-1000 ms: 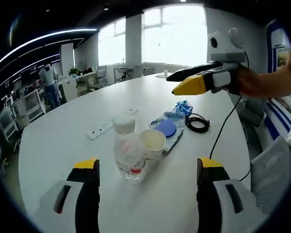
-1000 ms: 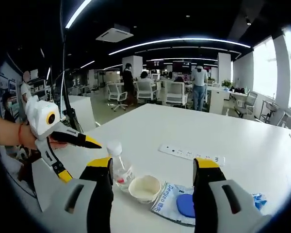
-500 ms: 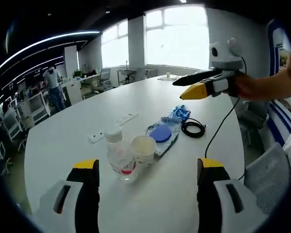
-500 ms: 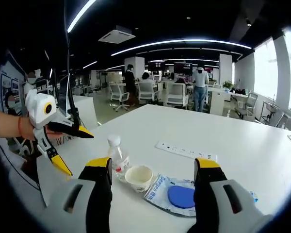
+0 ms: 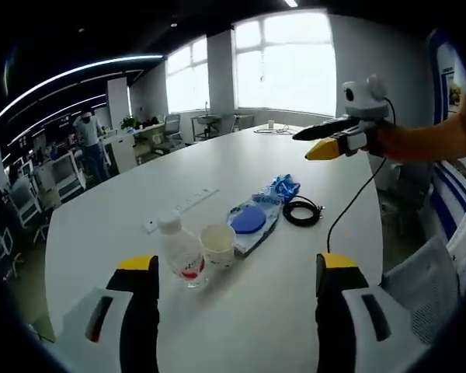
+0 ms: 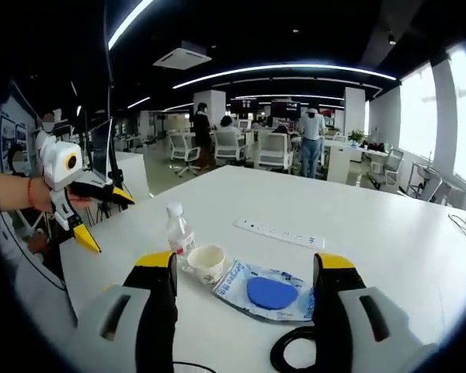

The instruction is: Arrange the tabletop items into an orderly group along one side of the table until the central work area is clear of visible clutter.

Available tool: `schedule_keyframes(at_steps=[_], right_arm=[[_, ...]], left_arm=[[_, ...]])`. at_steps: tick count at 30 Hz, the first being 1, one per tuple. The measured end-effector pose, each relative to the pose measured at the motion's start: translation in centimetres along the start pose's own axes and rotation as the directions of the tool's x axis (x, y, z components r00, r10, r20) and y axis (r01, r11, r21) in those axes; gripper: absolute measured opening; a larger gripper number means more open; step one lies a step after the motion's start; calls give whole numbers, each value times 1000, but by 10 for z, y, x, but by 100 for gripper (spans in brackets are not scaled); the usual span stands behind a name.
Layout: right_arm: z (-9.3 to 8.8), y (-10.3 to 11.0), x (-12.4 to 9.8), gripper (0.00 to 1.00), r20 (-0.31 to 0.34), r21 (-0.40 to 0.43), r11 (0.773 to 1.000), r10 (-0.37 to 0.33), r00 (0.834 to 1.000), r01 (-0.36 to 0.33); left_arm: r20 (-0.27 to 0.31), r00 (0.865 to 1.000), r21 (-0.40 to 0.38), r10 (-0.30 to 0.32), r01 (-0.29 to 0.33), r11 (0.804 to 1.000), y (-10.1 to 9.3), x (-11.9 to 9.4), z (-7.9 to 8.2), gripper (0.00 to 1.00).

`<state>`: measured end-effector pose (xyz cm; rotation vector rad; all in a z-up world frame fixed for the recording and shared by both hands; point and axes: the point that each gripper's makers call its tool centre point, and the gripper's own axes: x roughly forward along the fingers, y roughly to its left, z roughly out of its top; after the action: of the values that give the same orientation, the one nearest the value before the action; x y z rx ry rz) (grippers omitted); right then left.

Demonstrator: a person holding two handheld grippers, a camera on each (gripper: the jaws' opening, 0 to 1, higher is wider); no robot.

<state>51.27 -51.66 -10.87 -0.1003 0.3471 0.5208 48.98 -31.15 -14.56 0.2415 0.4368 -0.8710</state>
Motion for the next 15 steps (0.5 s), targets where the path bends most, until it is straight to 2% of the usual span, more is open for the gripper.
schedule_keyframes(at_steps=[15], right_arm=[[-31,-31,-66,71,-44,-1,999,-42,998,42]], left_arm=[[6,1000,2,20,-20,1000,-31,-15,1,86]])
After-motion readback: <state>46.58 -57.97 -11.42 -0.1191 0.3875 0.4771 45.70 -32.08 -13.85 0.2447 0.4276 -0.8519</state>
